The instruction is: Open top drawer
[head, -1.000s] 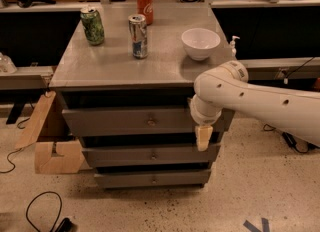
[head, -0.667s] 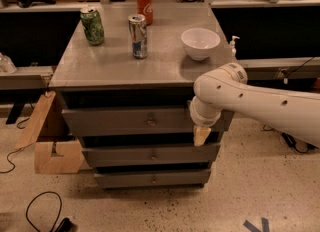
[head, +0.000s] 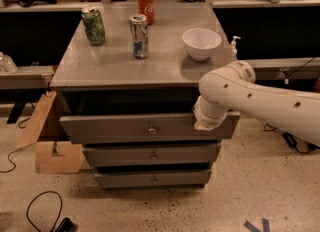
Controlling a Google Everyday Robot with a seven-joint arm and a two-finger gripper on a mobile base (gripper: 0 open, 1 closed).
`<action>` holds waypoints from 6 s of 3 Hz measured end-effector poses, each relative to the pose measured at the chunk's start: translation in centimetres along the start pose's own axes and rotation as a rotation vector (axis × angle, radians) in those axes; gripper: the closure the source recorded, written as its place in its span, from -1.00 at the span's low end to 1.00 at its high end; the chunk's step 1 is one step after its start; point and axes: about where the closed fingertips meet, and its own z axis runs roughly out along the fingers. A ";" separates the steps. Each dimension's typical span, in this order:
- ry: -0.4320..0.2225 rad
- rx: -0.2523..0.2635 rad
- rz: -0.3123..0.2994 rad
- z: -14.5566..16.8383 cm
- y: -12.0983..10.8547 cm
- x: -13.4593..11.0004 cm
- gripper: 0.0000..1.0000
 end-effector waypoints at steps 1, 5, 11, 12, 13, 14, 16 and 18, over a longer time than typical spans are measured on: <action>0.000 0.000 0.000 -0.5 -0.2 0.0 0.98; 0.000 0.000 0.000 -0.8 -0.2 0.0 1.00; 0.000 -0.001 0.000 -0.9 -0.2 -0.1 -1.00; -0.007 -0.021 0.008 -0.6 -0.1 -0.1 -1.00; -0.004 -0.100 0.034 -1.3 1.7 0.0 -0.52; 0.020 -0.174 0.064 -2.0 3.6 0.2 -0.05; 0.027 -0.209 0.083 -3.1 4.3 0.4 0.88; 0.027 -0.209 0.083 -3.9 4.1 0.4 1.00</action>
Offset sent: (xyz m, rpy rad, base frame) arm -0.1489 -0.0302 0.0519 -0.0511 0.0281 -0.1514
